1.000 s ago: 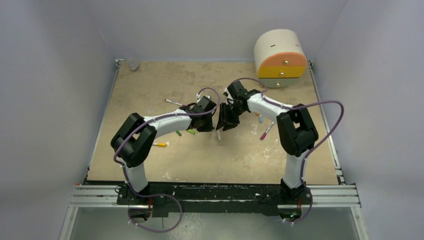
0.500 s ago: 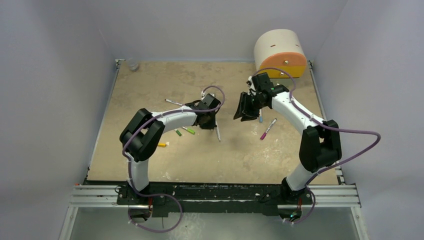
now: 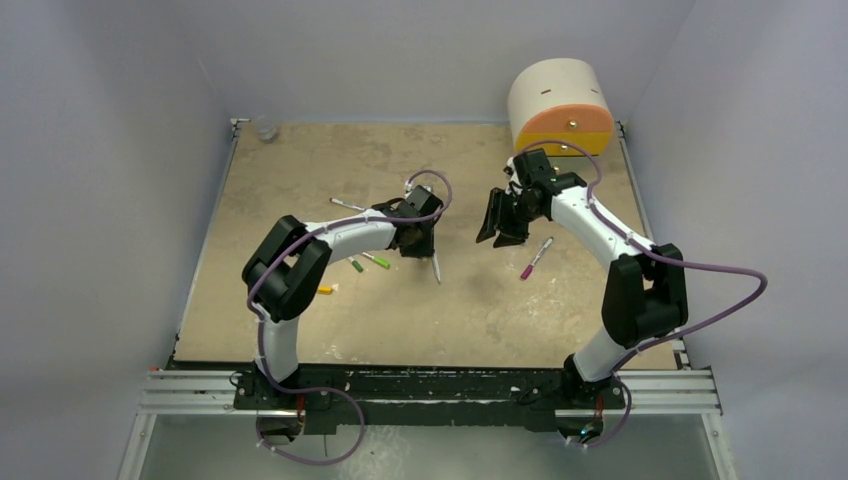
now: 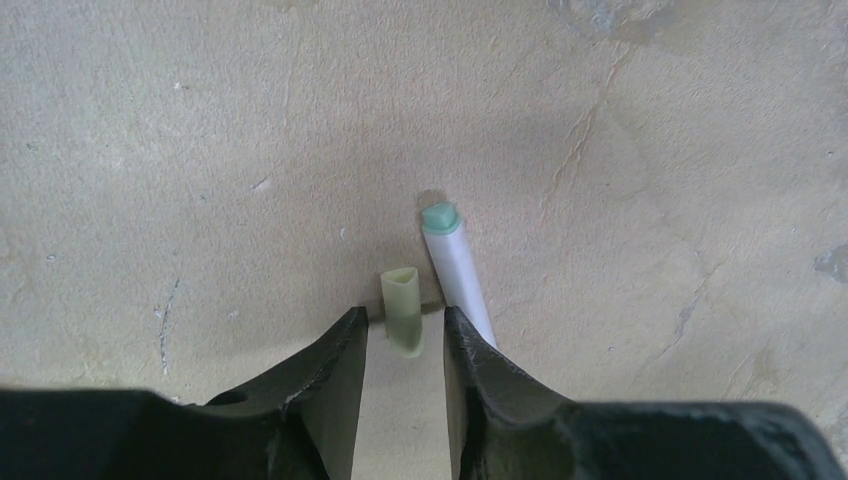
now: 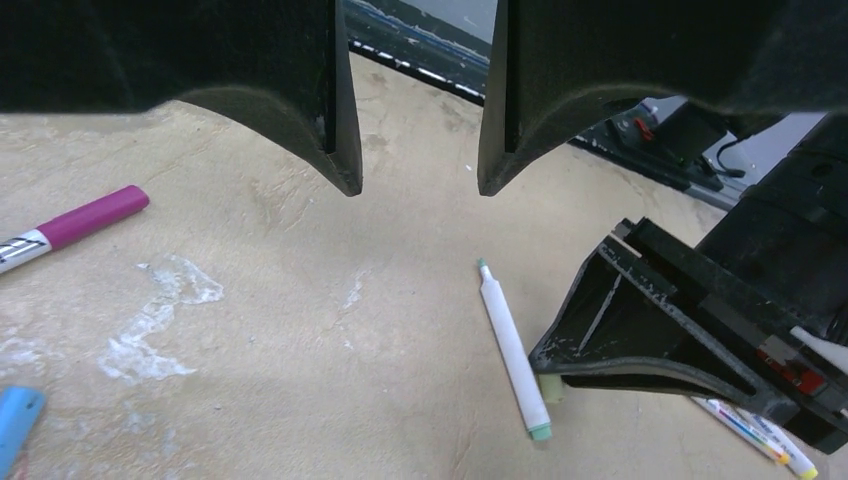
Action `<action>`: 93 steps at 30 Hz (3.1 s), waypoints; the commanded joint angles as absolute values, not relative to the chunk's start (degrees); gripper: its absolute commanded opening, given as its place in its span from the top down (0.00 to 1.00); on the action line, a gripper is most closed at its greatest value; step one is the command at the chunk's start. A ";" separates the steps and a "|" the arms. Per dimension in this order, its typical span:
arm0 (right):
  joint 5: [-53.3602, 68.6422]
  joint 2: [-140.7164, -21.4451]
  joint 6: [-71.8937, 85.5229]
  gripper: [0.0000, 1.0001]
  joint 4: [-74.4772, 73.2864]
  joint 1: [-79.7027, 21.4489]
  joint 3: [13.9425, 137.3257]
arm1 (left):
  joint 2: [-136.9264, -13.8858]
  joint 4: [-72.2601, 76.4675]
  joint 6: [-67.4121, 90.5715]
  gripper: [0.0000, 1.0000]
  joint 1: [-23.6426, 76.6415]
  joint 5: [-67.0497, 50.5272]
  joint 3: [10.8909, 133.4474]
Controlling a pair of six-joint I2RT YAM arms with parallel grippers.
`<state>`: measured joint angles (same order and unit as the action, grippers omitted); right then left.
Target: Open the pen caps
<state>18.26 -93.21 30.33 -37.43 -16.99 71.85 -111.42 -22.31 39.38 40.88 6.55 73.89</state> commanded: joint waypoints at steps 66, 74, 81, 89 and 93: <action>-9.08 -117.05 24.78 0.62 -38.03 -9.14 92.05 | -82.40 -44.89 43.68 0.32 40.15 3.25 80.60; -10.53 -118.12 24.40 0.63 -38.34 -9.14 91.69 | -82.52 -44.89 43.68 0.31 40.14 3.09 80.60; -11.80 -118.23 23.91 0.65 -38.03 -9.94 90.03 | -82.70 -44.70 43.68 0.31 40.10 2.83 80.68; -12.00 -118.29 24.29 0.67 -36.52 -11.81 87.09 | -82.54 -44.81 43.73 0.30 40.25 2.64 80.40; -11.69 -118.56 24.35 0.78 -36.09 -12.04 86.25 | -82.25 -45.07 43.68 0.30 40.20 2.72 80.20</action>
<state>-11.14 -118.87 24.36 -36.34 -11.62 87.85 -84.40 -45.50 42.94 40.49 3.16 80.71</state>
